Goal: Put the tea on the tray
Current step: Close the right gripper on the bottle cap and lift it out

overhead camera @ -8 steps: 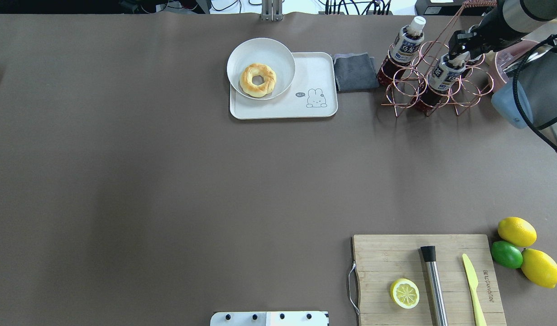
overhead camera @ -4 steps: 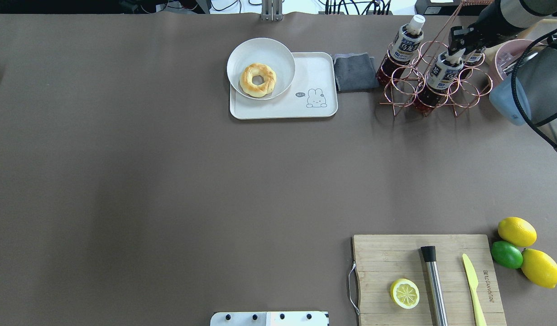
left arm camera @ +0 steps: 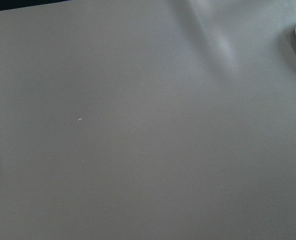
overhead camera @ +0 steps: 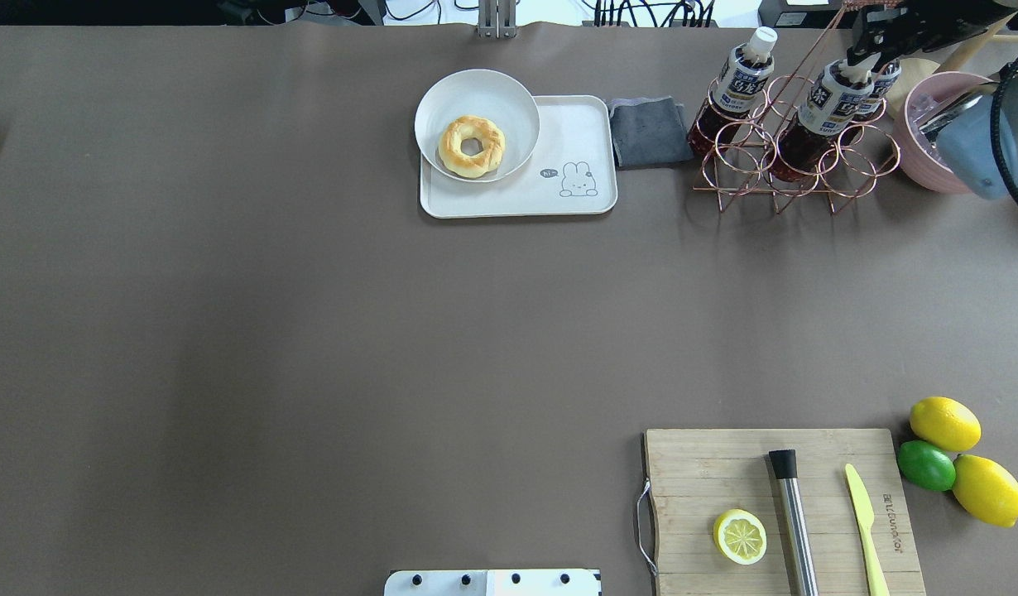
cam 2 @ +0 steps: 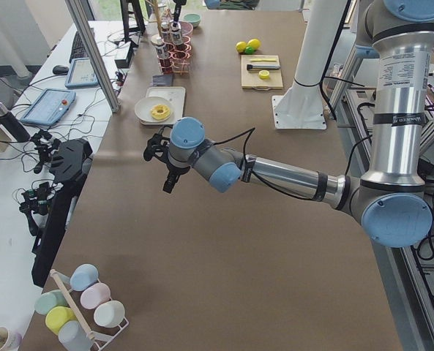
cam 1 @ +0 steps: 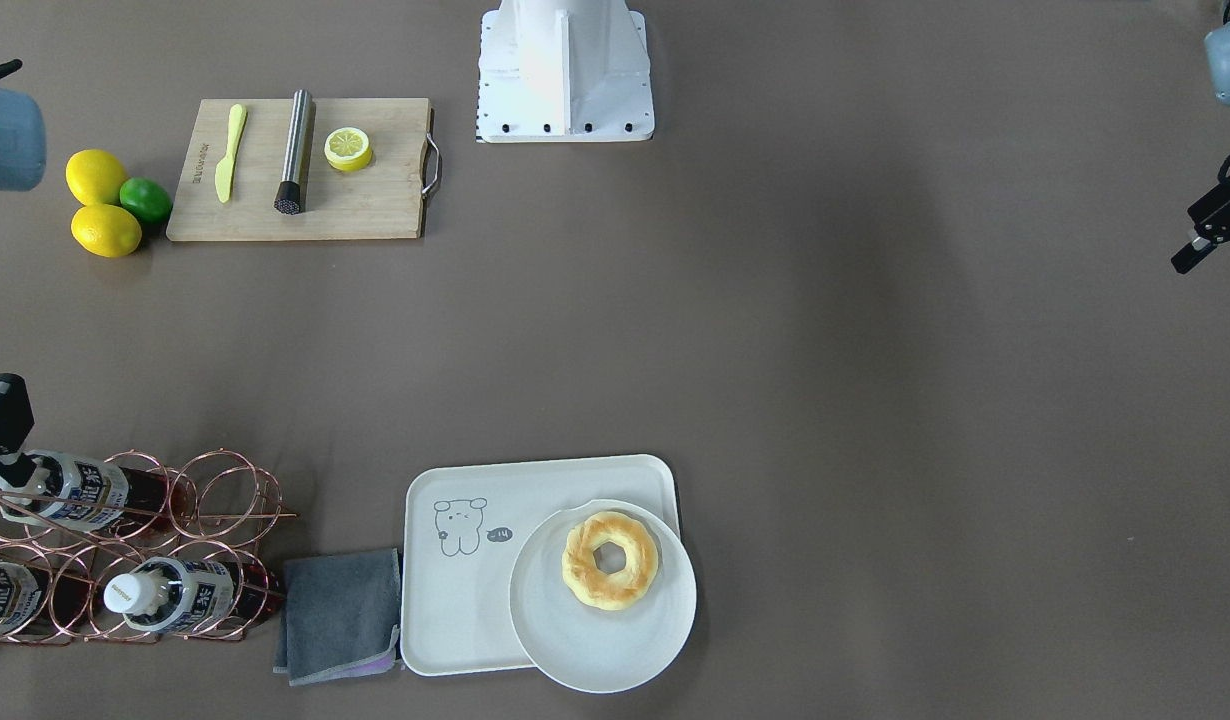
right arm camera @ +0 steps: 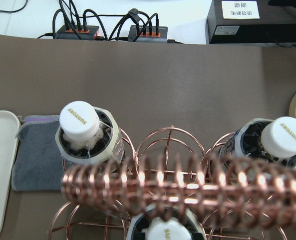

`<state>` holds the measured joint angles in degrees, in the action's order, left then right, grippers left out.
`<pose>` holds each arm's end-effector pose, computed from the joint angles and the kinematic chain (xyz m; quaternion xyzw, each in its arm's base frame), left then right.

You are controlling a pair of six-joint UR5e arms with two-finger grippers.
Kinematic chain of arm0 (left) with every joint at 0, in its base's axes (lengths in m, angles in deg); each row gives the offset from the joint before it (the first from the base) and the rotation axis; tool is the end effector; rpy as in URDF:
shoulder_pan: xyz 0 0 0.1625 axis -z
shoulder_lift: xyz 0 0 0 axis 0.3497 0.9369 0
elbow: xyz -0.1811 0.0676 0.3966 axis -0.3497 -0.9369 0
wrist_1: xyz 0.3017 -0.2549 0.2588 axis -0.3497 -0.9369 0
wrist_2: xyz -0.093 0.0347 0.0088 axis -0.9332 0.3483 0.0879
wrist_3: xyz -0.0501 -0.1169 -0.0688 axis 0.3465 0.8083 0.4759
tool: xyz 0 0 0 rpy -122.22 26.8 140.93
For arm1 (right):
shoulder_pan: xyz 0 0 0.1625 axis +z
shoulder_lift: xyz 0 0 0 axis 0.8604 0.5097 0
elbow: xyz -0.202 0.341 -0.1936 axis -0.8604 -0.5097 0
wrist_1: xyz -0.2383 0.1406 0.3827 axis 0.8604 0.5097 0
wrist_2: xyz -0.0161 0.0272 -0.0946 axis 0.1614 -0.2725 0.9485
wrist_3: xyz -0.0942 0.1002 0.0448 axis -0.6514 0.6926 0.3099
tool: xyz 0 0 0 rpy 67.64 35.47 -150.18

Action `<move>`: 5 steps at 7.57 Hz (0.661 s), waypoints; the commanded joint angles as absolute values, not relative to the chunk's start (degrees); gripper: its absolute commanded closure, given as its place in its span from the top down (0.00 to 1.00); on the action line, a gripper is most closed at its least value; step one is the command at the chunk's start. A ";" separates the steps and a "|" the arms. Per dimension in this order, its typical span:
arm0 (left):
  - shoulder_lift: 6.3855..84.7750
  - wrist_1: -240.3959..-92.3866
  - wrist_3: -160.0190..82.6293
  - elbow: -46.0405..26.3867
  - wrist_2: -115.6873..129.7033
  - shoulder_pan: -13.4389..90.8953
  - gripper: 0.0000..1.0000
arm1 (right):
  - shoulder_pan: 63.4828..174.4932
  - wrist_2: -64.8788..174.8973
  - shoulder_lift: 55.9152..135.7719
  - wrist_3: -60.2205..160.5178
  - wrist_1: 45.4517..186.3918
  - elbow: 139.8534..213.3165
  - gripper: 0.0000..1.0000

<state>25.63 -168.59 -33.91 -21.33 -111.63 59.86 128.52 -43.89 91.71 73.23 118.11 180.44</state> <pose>0.0748 -0.5716 0.5141 0.2039 0.4640 0.0737 0.8589 -0.2051 -0.6988 0.3546 0.1697 -0.3956 0.0485 0.9013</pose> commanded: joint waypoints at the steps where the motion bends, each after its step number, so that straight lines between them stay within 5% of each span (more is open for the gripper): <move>1: 25.63 -168.59 -33.74 -21.34 -111.73 59.86 0.99 | 131.77 -44.93 91.26 72.67 124.39 186.91 0.00; 5: 25.63 -169.55 -33.30 -21.25 -111.82 58.73 0.99 | 131.19 -47.48 83.54 73.72 138.91 193.62 0.00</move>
